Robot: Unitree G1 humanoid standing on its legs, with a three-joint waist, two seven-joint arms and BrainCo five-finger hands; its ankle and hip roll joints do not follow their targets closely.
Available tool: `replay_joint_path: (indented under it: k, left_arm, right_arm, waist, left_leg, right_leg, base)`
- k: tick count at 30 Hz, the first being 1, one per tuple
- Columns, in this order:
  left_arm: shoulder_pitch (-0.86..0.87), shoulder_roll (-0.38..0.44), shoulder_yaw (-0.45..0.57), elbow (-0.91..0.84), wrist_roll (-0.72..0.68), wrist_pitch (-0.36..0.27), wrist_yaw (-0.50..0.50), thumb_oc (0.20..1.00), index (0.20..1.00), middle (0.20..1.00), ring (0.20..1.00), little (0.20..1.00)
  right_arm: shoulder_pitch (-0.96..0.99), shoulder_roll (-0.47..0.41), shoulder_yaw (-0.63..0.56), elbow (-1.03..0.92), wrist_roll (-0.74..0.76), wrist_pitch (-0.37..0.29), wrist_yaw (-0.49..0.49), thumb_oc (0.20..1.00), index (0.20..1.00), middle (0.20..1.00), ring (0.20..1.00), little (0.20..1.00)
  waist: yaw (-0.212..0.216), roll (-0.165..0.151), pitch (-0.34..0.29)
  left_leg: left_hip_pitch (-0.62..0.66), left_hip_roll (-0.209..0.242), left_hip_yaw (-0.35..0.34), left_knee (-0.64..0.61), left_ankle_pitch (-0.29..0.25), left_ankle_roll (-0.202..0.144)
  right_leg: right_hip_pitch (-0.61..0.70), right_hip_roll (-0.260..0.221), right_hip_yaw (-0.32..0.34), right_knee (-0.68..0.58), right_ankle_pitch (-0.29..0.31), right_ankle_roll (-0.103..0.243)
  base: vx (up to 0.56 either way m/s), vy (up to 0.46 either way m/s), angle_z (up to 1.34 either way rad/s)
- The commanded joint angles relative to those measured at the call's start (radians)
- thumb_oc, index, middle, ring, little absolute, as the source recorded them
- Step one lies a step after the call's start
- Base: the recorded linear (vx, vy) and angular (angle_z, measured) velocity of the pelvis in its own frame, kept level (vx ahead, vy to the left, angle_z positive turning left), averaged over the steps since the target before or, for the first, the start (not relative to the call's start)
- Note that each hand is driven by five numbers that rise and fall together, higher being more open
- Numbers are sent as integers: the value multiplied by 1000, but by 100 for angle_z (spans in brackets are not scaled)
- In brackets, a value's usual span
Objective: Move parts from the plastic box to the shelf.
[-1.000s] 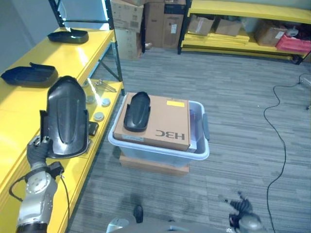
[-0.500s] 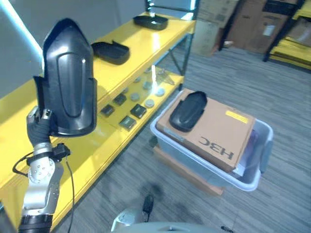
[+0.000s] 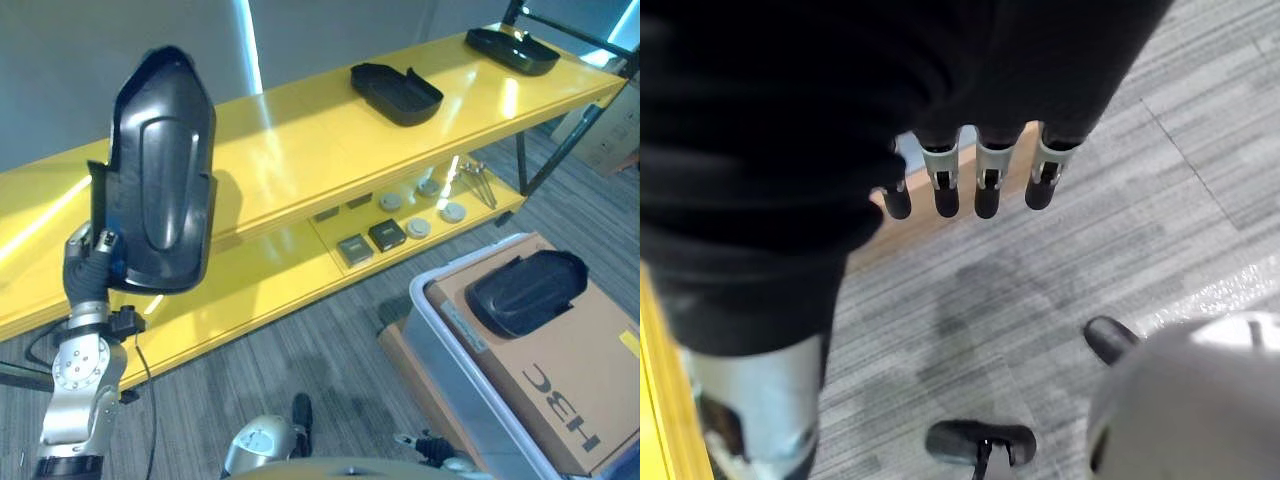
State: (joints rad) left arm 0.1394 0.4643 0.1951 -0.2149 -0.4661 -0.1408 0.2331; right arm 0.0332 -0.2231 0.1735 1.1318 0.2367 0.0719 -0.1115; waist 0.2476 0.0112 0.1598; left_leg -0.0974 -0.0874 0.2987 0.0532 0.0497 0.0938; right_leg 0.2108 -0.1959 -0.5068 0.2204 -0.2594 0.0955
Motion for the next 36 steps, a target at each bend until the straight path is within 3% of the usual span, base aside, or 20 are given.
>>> replay_joint_path:
  k: [1,2,3,4,8,10,11,12,14,16,17,21,26,27,28,29,33,34,35,36]
  left_arm:
    - [-85,57,40,-38,-3,-82,-3,200,200,200,200,200]
    - [-105,68,26,-28,-6,-72,9,200,200,200,200,200]
    - [-111,70,22,-25,-6,-71,12,200,200,200,200,200]
    - [-137,81,0,-8,4,-61,32,200,200,200,200,200]
    - [-169,84,-39,16,9,-60,78,200,200,200,200,200]
    - [-179,87,-45,14,9,-53,89,200,200,200,200,200]
    - [-192,88,-49,-5,11,-24,91,200,200,200,200,200]
    - [-201,86,-63,-20,9,-9,85,200,200,200,200,200]
    - [-189,80,-77,-37,-13,-14,60,200,200,200,200,200]
    - [-182,62,-69,-42,-16,-19,53,200,200,200,200,200]
    - [-185,37,-82,-47,-9,3,82,200,200,200,200,200]
    - [-193,-1,-103,-70,-2,36,124,200,200,200,200,200]
    - [-197,-19,-97,-63,7,55,155,200,200,200,200,200]
    - [-193,-22,-96,-63,10,57,156,200,200,200,200,200]
    - [-196,-22,-100,-55,1,57,149,200,200,200,200,200]
    - [-211,-26,-107,-44,-9,60,144,200,200,200,200,200]
    - [-247,-28,-125,-6,-72,80,169,200,200,200,200,200]
    - [-258,-36,-136,5,-75,87,196,200,200,200,200,200]
    - [-280,-30,-150,66,-89,62,224,200,200,200,200,200]
    - [-291,-26,-150,108,-90,52,250,200,200,200,200,200]
  right_arm:
    - [80,-30,-29,46,104,1,6,1000,1000,1000,1000,1000]
    - [84,-37,-54,66,123,-7,14,1000,1000,1000,1000,1000]
    - [84,-39,-59,70,130,-9,14,1000,1000,1000,1000,1000]
    - [90,-46,-104,93,182,-7,31,1000,1000,1000,1000,1000]
    - [87,-67,-153,133,215,-12,48,1000,1000,1000,1000,1000]
    - [81,-75,-173,150,206,-16,59,1000,1000,1000,1000,1000]
    - [68,-82,-201,175,191,-16,67,1000,1000,1000,1000,1000]
    - [62,-82,-225,195,176,-14,73,1000,1000,1000,1000,1000]
    - [65,-67,-258,201,167,-8,71,1000,1000,1000,1000,1000]
    - [67,-72,-252,203,157,-3,79,1000,1000,1000,1000,1000]
    - [68,-71,-241,207,130,-13,73,1000,1000,1000,1000,1000]
    - [52,-96,-207,194,128,-5,96,1000,1000,1000,1000,1000]
    - [43,-126,-186,202,80,-3,106,1000,1000,1000,1000,1000]
    - [46,-132,-178,203,71,-10,106,1000,1000,1000,1000,1000]
    - [53,-139,-174,198,75,-8,110,1000,1000,1000,1000,1000]
    - [56,-144,-177,192,80,-9,107,1000,1000,1000,1000,1000]
    - [54,-142,-184,185,97,-15,88,1000,1000,1000,1000,1000]
    - [57,-139,-179,173,102,-12,80,1000,1000,1000,1000,1000]
    - [64,-129,-172,126,130,9,53,1000,1000,1000,1000,1000]
    - [58,-121,-158,104,159,12,50,1000,1000,1000,1000,1000]
  waist:
    - [-33,26,-43]
    - [-50,32,-41]
    - [-52,31,-39]
    - [-83,39,-30]
    - [-139,65,-11]
    - [-157,61,-1]
    - [-174,40,12]
    - [-183,23,11]
    - [-201,16,15]
    - [-203,1,2]
    - [-215,-15,-13]
    - [-214,-34,-30]
    - [-216,-42,-37]
    - [-216,-44,-33]
    - [-217,-48,-23]
    - [-218,-48,-13]
    - [-240,-22,4]
    - [-252,-13,14]
    - [-269,-18,16]
    - [-268,-13,5]
  left_leg:
    - [-56,26,-113,93,-121,-42]
    - [-41,6,-123,96,-139,-15]
    - [-39,-2,-123,96,-143,-8]
    - [-10,-36,-148,96,-165,26]
    - [49,-45,-209,80,-172,35]
    - [66,-41,-225,93,-194,29]
    - [81,-33,-244,107,-215,11]
    - [91,-32,-274,107,-230,-2]
    - [131,-4,-320,103,-254,-15]
    - [157,30,-319,89,-265,-35]
    - [184,88,-310,98,-270,-64]
    - [194,161,-296,128,-246,-111]
    - [95,238,-280,339,-109,-146]
    - [39,256,-279,439,-58,-154]
    - [-59,259,-290,584,-12,-156]
    - [-123,241,-282,612,-10,-148]
    - [-70,239,-139,312,-29,-168]
    - [-77,255,-107,283,9,-174]
    - [-34,252,-80,186,11,-150]
    - [43,207,-131,82,-39,-143]
  right_leg:
    - [-134,-37,29,167,126,43]
    - [-171,-68,67,306,172,56]
    - [-185,-80,78,339,177,62]
    - [-266,-96,158,527,226,74]
    - [-439,-30,268,591,250,53]
    - [-463,-16,284,459,270,53]
    - [-429,-13,286,129,353,58]
    - [-421,-15,329,-66,381,76]
    - [-429,-19,402,-253,431,108]
    - [-381,-18,393,-279,430,120]
    - [-367,2,409,-199,406,115]
    - [-318,41,383,-168,361,70]
    - [-270,106,377,-176,305,4]
    - [-257,124,373,-179,296,-17]
    - [-233,143,369,-191,293,-43]
    - [-210,154,362,-207,292,-50]
    - [-165,153,301,-228,264,-27]
    - [-160,152,292,-207,250,-27]
    - [-165,127,273,-202,261,-28]
    - [-173,112,280,-203,265,-9]
  base:
    - [292,349,11]
    - [166,224,14]
    - [276,338,40]
    - [237,246,47]
    - [176,72,35]
    - [227,-237,37]
    - [422,-526,39]
    - [496,-572,73]
    - [524,-455,116]
    - [536,-512,99]
    - [570,-602,104]
    - [323,-368,42]
    - [173,-280,-17]
    - [65,-232,-18]
    - [59,-263,-5]
    - [37,-155,15]
    - [71,49,42]
    - [75,126,25]
    - [34,191,42]
    - [16,175,51]
